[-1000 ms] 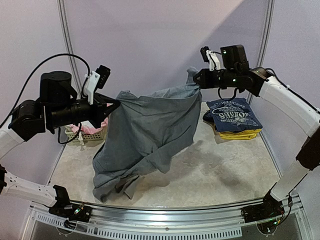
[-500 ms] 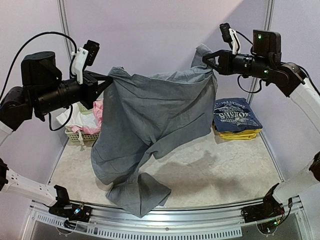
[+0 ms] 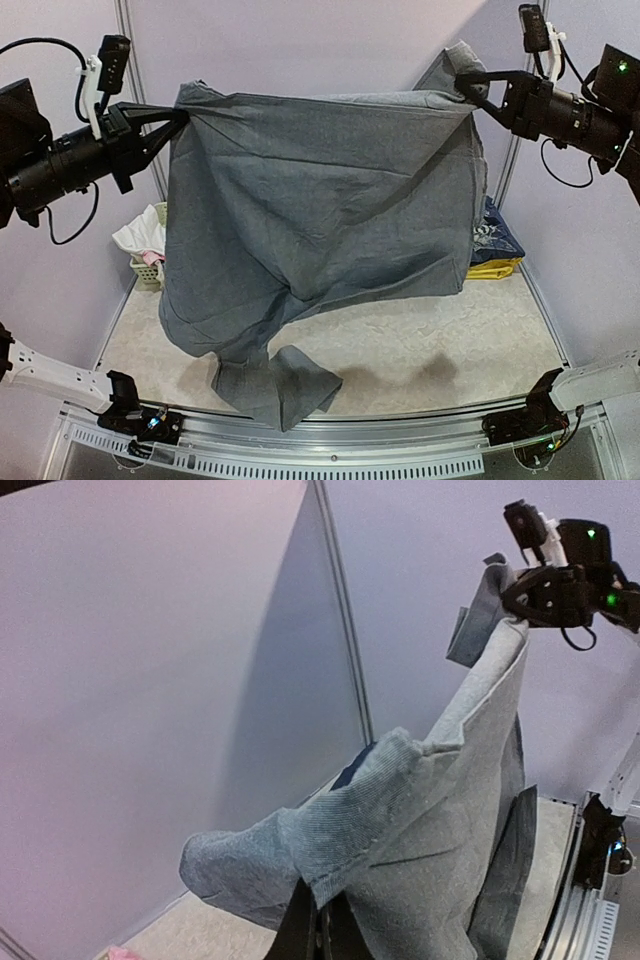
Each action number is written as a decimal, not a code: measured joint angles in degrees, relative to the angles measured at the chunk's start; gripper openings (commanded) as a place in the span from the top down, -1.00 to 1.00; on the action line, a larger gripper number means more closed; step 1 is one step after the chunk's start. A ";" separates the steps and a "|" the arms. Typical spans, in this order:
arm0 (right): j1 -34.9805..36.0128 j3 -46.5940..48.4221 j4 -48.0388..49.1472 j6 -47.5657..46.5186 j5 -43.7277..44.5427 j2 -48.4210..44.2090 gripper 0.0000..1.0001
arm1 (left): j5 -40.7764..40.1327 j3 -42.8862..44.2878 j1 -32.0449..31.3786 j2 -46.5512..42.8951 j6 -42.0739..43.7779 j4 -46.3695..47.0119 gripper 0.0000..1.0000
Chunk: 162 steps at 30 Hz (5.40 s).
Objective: Fold and stack the mixed laundry pile
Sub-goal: Flatten out the crumpled shirt at the center of the board, then adjust the flattened shirt at the center of the board.
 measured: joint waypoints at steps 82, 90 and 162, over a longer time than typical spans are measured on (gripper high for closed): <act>-7.39 -12.90 2.78 -0.39 20.37 46.75 -0.35 | -10.99 -38.25 19.21 38.95 -21.97 24.33 1.00; -7.32 -19.98 7.23 2.14 14.47 46.34 -0.16 | -11.43 -38.71 20.48 38.95 -24.02 23.98 1.00; -3.56 -54.86 16.39 24.13 27.19 11.87 -0.42 | -20.76 -48.81 0.61 28.20 -31.85 19.87 -0.53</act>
